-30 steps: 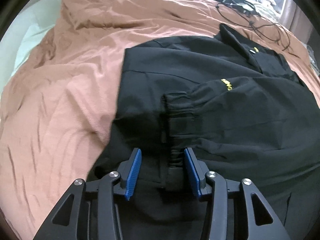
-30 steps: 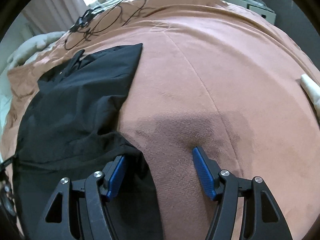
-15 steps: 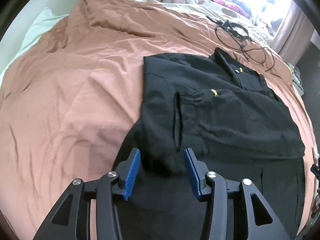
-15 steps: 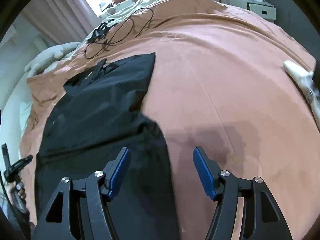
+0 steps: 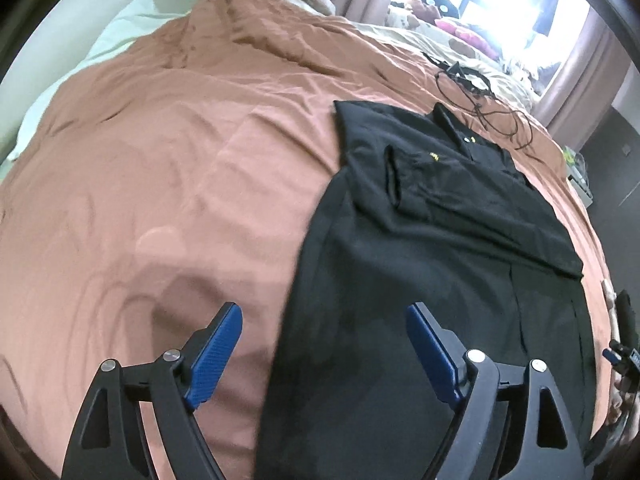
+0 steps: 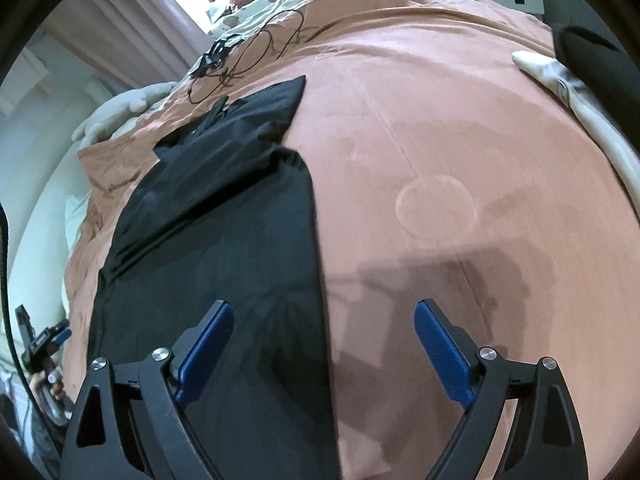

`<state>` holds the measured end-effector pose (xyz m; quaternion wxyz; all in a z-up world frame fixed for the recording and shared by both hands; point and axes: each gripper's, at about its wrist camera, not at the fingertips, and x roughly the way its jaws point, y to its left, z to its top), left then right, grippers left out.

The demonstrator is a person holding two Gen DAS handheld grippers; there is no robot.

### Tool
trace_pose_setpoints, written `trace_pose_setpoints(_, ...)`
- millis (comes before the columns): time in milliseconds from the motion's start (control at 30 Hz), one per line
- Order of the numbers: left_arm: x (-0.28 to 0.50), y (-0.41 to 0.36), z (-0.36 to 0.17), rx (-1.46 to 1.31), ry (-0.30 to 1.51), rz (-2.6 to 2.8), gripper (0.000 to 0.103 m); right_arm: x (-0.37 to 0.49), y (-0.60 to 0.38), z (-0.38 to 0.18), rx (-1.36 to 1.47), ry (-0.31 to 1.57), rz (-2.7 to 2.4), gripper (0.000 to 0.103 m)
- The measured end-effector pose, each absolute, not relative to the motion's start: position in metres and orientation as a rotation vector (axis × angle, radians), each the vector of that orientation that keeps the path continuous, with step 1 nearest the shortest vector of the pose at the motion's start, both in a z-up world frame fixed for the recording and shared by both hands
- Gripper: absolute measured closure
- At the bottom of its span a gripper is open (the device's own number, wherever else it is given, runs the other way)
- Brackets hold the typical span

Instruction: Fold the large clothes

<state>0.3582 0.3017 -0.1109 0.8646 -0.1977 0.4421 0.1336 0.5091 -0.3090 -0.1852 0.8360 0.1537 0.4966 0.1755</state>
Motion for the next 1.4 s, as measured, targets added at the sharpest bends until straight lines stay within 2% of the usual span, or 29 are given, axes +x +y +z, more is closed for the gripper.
trace_pose_setpoints(167,0.314,0.306,-0.122,-0.424,0.925,0.296,0.019,0.484,-0.316,-0.188,0.315,1.047,0.403,0.012)
trace_pose_setpoints(233,0.3,0.308,-0.128,-0.433,0.93,0.297,0.03,0.471,-0.319,-0.19,0.319,1.04,0.42,0.013)
trace_pose_setpoints(333,0.279,0.311,-0.139,-0.46,0.959,0.291,0.046,0.457,-0.323,-0.197,0.344,1.049,0.444,0.022)
trace_pose_setpoints(433,0.259,0.31,-0.147,-0.493,0.967,0.256,0.052,0.443,-0.325,-0.205,0.371,1.056,0.465,0.027)
trace_pose_setpoints(567,0.233,0.302,-0.156,-0.529,0.971,0.209,0.053,0.422,-0.328,-0.22,0.415,1.068,0.492,0.031)
trace_pose_setpoints(700,0.216,0.292,-0.168,-0.569,0.997,0.161,0.065,0.405,-0.33,-0.224,0.445,1.051,0.523,0.032)
trace_pose_setpoints(900,0.195,0.281,-0.174,-0.623,0.969,0.133,0.067,0.38,-0.328,-0.234,0.531,1.059,0.62,0.038)
trace_pose_setpoints(1000,0.186,0.275,-0.176,-0.63,0.966,0.117,0.07,0.367,-0.327,-0.239,0.554,1.047,0.655,0.039)
trace_pose_setpoints(1400,0.16,0.275,-0.183,-0.807,0.905,0.037,0.071,0.331,-0.325,-0.26,0.728,1.041,0.767,0.04)
